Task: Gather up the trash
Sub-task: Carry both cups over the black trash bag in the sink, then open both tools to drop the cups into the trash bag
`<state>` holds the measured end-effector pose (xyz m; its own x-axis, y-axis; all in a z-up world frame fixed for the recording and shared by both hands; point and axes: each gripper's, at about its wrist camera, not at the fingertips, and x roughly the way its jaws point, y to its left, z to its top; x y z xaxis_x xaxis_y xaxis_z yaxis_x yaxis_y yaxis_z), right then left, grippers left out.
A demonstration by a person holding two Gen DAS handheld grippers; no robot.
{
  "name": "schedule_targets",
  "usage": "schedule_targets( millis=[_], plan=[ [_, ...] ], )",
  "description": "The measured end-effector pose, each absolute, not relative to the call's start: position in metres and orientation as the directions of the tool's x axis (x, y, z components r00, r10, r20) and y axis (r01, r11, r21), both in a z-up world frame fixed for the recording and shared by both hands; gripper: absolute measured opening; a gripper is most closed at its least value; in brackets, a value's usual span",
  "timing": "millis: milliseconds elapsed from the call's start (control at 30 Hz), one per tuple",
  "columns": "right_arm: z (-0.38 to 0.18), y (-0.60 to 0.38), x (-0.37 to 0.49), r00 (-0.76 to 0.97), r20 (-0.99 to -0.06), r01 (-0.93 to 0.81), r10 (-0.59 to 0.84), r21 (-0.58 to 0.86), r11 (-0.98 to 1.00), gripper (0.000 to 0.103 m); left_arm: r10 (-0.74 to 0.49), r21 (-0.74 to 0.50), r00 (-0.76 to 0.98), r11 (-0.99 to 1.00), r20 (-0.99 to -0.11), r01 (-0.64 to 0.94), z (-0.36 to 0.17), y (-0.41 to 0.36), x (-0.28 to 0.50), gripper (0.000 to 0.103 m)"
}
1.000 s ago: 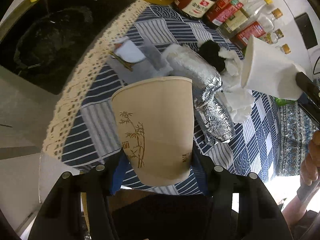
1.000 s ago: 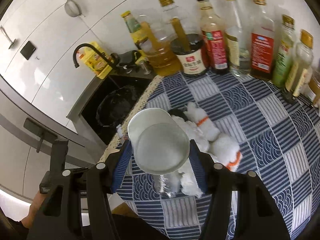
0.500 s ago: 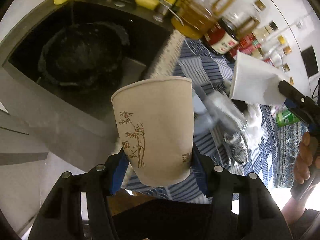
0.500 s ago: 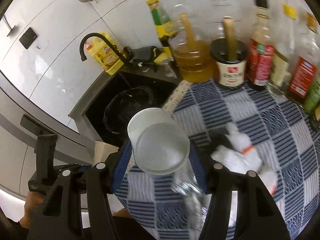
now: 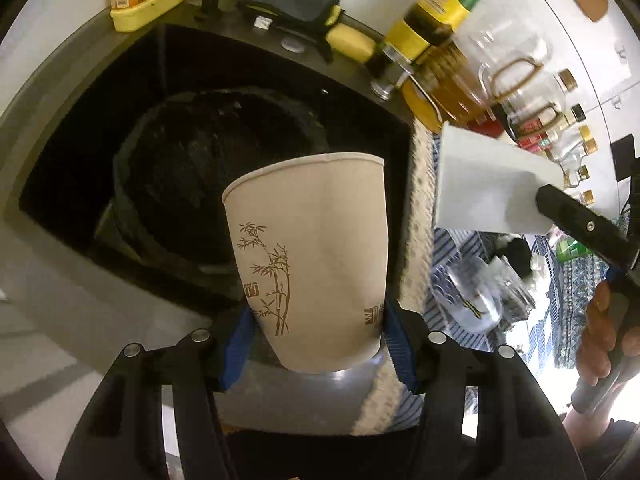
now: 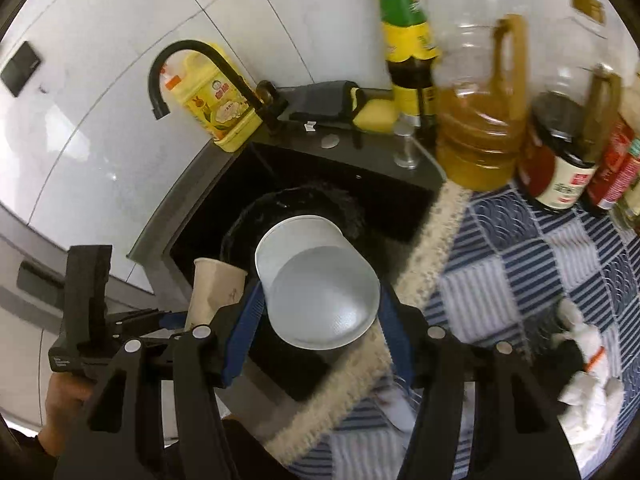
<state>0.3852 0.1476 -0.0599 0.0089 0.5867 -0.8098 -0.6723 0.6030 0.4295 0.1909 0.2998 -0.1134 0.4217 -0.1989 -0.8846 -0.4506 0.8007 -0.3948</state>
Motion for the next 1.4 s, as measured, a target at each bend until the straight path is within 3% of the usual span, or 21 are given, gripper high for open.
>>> schedule_targets(
  millis=[833, 900, 1400],
  plan=[
    [-0.112, 0.262, 0.386, 0.023, -0.854, -0.509, 0.519, 0.437, 0.742, 0.059, -0.289, -0.398, 0.318, 0.843, -0.903, -0.363, -0.139, 0.409, 0.231, 0.057],
    [-0.116, 0.267, 0.387, -0.014, -0.855, -0.499, 0.518, 0.455, 0.738, 0.064, -0.29, -0.392, 0.296, 0.833, -0.91, -0.389, -0.145, 0.414, 0.233, 0.077],
    [-0.109, 0.262, 0.385, 0.025, -0.855, -0.453, 0.518, 0.452, 0.768, 0.066, -0.292, -0.396, 0.304, 0.837, -0.907, -0.379, -0.145, 0.424, 0.224, 0.078]
  ],
)
